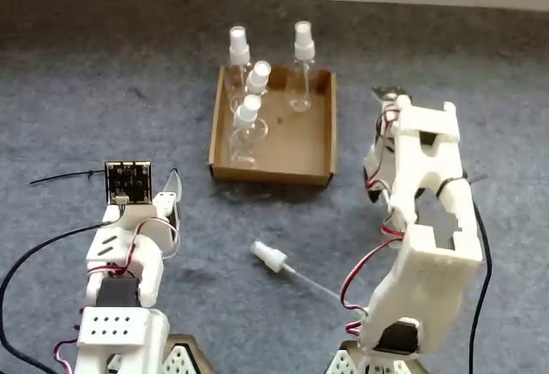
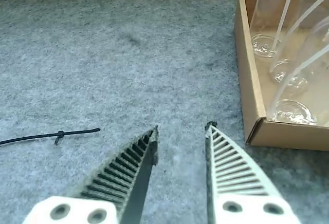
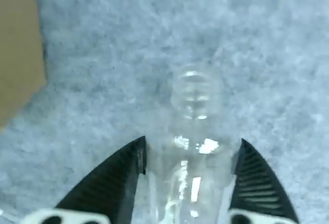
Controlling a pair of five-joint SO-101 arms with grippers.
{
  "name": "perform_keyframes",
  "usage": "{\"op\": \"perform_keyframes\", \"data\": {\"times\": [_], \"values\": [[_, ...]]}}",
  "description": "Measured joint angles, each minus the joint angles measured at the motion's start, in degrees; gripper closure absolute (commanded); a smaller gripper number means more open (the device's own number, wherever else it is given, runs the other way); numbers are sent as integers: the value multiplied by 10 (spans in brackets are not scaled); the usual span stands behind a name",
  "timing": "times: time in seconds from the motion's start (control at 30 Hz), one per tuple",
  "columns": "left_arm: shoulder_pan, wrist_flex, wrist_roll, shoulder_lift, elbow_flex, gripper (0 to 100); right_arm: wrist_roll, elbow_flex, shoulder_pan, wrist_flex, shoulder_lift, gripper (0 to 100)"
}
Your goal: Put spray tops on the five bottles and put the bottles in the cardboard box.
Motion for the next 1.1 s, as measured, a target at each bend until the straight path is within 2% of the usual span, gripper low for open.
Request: {"op": "perform_keyframes", "data": {"times": [0.3, 0.5, 0.83, 1.1], "values": [[0, 0, 0, 0, 0, 853, 1, 0, 0, 0, 1, 858], [0, 10, 0, 0, 0, 853, 2, -36, 0, 42, 1, 738], [0, 11, 0, 0, 0, 853, 2, -99, 0, 79, 1, 738], [0, 11, 0, 0, 0, 853, 2, -99, 0, 36, 1, 738]]}}
